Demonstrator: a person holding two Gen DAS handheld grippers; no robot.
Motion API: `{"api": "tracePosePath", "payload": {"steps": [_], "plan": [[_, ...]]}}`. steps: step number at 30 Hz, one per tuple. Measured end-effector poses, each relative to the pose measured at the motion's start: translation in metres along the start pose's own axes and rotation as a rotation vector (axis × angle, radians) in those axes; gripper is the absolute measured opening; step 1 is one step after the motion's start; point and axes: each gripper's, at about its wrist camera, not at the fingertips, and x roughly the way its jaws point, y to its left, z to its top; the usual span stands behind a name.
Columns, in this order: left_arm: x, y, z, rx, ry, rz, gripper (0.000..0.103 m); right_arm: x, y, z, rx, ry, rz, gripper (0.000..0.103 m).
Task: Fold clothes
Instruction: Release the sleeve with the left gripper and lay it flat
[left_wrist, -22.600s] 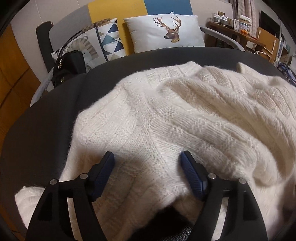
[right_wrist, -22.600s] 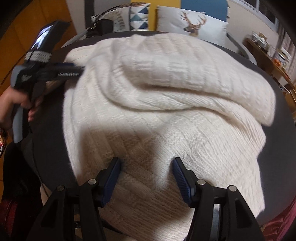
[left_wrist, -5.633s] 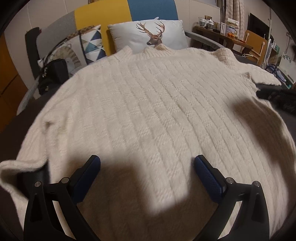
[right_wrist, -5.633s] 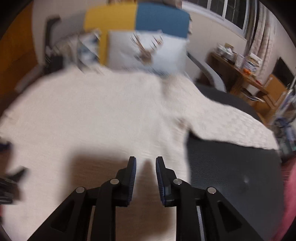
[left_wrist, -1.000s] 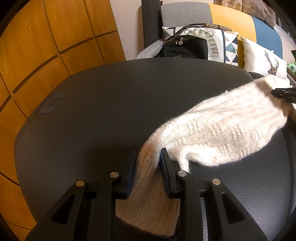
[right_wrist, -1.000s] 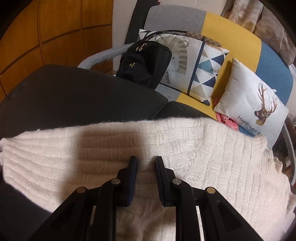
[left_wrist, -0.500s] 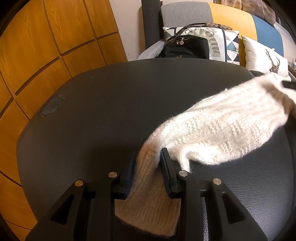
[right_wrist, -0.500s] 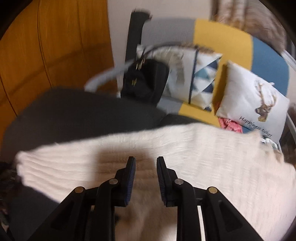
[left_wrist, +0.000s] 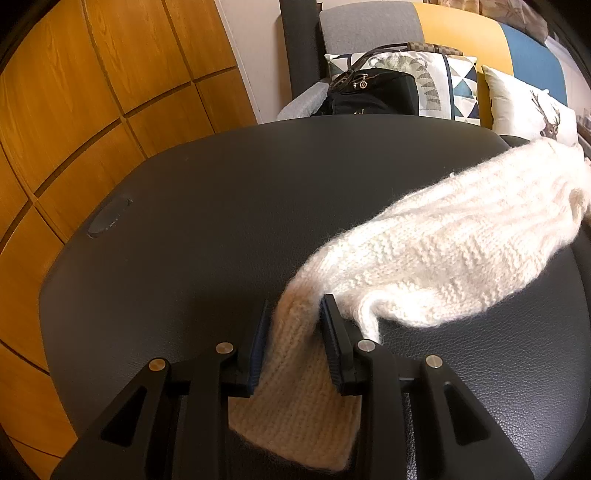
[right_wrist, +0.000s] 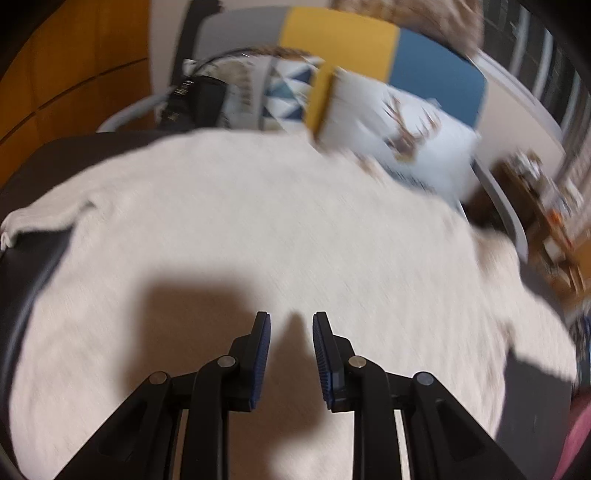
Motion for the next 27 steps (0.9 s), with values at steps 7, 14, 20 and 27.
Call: {"api": "tracePosePath", "payload": {"steps": [7,14,20,27], "plan": [[-0.003,0.011,0.004,-0.026,0.021,-0.046,0.037,-0.004,-0.018,-0.022,0.033,-0.034,-0.017,0.026],[-0.059,0.031,0.029,-0.15,-0.055,0.063,0.04,-0.005,-0.02,-0.031,0.053,-0.1,-0.012,0.026],[-0.121,-0.048,0.047,-0.125,-0.15,-0.138,0.041,0.0,-0.021,-0.028,0.061,-0.107,-0.001,0.027],[-0.142,-0.235,0.034,0.126,-0.091,-0.406,0.042,-0.001,-0.022,-0.028,0.058,-0.106,0.002,0.027]]}}
